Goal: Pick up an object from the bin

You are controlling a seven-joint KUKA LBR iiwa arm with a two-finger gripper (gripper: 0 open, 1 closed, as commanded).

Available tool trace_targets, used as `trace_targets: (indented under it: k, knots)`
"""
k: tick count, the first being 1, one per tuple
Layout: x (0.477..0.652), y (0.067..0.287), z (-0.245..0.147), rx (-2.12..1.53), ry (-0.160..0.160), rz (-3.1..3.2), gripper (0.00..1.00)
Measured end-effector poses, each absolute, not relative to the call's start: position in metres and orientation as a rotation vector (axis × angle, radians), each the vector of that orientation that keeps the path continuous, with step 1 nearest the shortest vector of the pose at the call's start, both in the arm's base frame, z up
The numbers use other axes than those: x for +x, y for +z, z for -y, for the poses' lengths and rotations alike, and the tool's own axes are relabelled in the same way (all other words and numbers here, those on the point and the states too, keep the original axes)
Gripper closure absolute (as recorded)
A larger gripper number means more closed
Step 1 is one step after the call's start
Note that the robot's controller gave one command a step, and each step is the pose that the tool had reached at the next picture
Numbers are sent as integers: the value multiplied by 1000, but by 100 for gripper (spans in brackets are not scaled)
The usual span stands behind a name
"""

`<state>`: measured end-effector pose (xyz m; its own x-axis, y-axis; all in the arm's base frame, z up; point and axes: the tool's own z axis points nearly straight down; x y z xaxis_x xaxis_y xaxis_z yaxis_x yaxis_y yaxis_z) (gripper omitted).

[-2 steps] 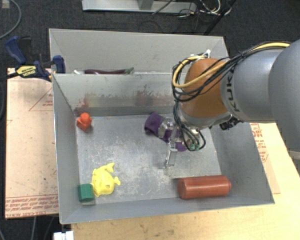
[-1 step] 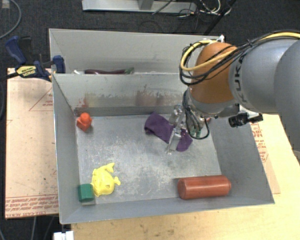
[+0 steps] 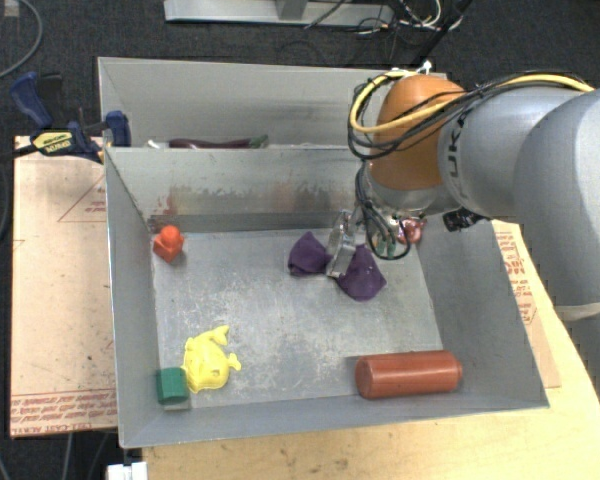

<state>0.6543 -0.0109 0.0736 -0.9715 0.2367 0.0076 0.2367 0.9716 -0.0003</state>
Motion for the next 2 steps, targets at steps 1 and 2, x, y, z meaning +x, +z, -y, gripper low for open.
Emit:
trace_targets:
  k: [1, 2]
  knots:
    - [654, 74, 11, -374, -1, 3112, 100]
    - [640, 259, 18, -461, -4, 3112, 100]
